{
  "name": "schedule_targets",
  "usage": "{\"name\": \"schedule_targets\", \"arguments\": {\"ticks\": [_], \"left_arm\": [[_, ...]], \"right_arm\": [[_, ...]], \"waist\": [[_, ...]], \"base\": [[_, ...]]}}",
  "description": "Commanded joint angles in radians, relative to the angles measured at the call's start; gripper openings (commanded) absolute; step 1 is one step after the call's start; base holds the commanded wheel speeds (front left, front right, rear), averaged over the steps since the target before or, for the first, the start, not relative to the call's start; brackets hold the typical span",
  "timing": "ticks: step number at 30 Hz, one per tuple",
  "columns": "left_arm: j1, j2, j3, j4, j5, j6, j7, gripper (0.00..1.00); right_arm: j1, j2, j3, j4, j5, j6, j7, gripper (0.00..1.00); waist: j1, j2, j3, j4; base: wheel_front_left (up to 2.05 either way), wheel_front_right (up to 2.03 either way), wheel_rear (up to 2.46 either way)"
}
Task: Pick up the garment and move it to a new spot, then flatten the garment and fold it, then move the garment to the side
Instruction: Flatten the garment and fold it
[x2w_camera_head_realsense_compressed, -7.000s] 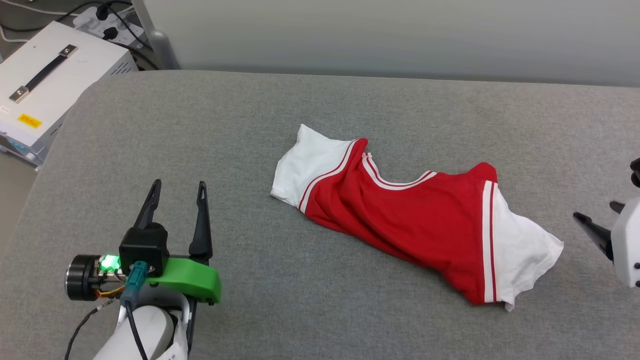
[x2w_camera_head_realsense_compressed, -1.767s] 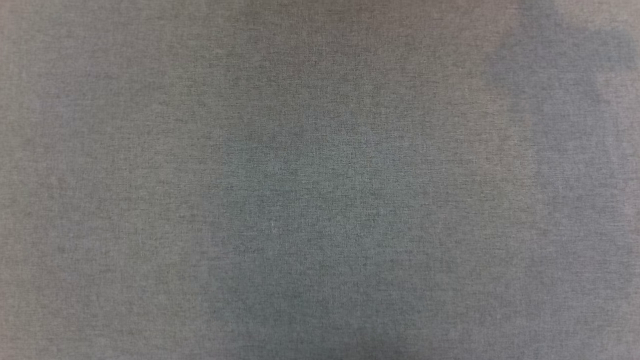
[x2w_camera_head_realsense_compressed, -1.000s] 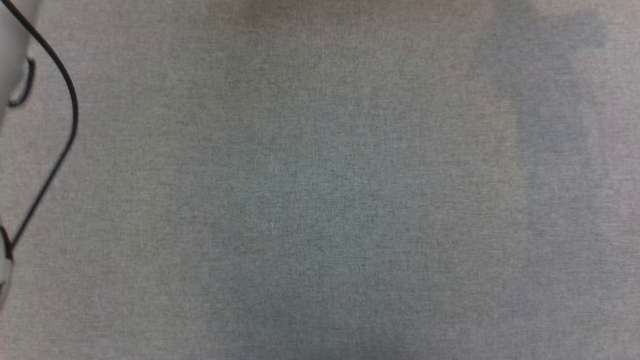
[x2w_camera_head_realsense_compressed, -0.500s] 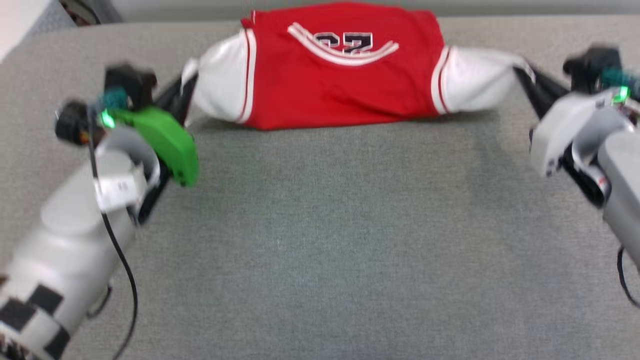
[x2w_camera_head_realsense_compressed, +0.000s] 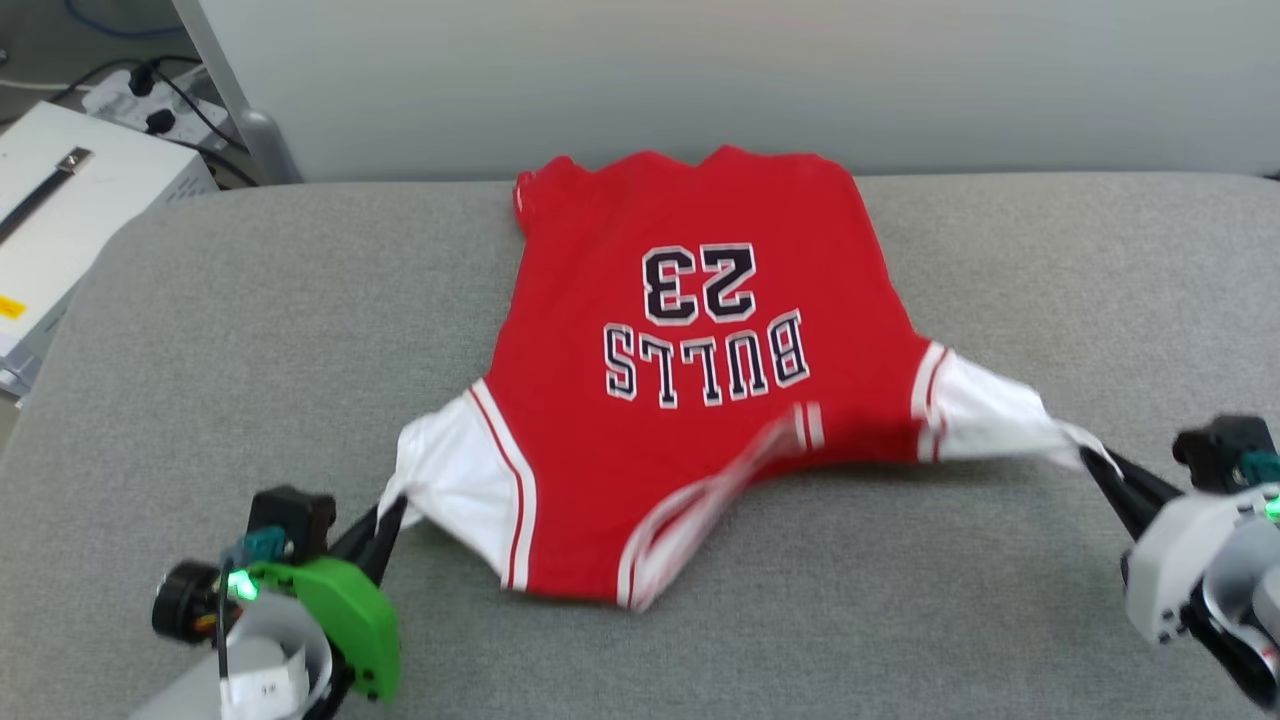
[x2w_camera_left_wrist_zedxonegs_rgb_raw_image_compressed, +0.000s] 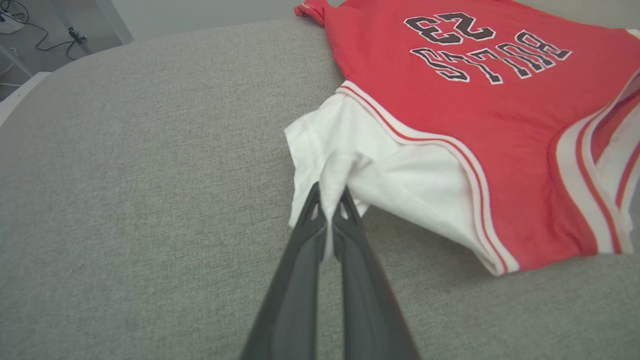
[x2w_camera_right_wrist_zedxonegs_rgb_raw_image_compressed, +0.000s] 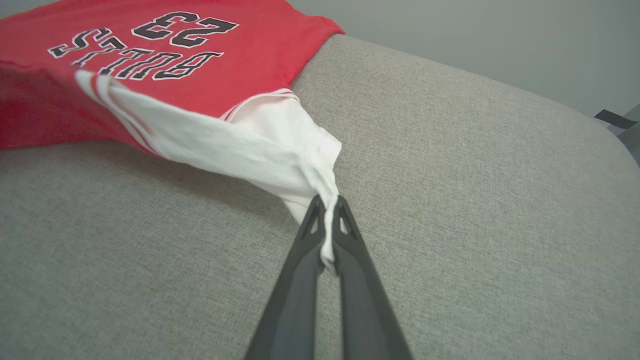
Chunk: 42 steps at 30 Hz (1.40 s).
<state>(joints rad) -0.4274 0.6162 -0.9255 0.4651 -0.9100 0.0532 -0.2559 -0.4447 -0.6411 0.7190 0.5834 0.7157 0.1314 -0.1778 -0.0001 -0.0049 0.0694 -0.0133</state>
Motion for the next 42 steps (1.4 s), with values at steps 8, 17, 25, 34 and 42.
{"name": "schedule_targets", "arguments": {"ticks": [8, 17, 25, 34, 42], "left_arm": [[0.171, 0.036, 0.015, -0.067, -0.038, 0.063, -0.006, 0.00], [0.273, 0.044, 0.026, -0.104, -0.031, 0.112, -0.006, 0.00], [0.278, 0.039, 0.035, -0.147, -0.010, 0.135, -0.006, 0.00], [0.221, 0.032, 0.035, -0.235, 0.057, 0.177, -0.006, 0.00], [0.153, -0.004, 0.072, -0.309, 0.131, 0.188, -0.006, 0.00]], "right_arm": [[0.280, -0.036, -0.184, -0.094, -0.026, -0.001, 0.030, 0.00], [0.570, 0.010, -0.395, -0.257, -0.096, -0.001, 0.168, 0.00], [0.658, 0.084, -0.519, -0.386, -0.159, -0.001, 0.308, 0.83], [0.556, 0.066, -0.695, -0.594, -0.189, -0.001, 0.386, 1.00], [0.241, 0.001, -0.806, -0.665, -0.195, -0.001, 0.528, 1.00]], "waist": [[0.0001, 0.0049, -0.056, 0.020], [0.0001, 0.0049, -0.053, 0.024], [0.0001, 0.0049, -0.041, 0.035], [0.0001, 0.0049, 0.016, 0.084], [0.0001, 0.0049, 0.143, 0.164]], "base": [[0.00, 0.00, 0.00], [0.00, 0.00, 0.00], [0.00, 0.00, 0.00], [0.00, 0.00, 0.00], [0.00, 0.00, 0.00]]}}
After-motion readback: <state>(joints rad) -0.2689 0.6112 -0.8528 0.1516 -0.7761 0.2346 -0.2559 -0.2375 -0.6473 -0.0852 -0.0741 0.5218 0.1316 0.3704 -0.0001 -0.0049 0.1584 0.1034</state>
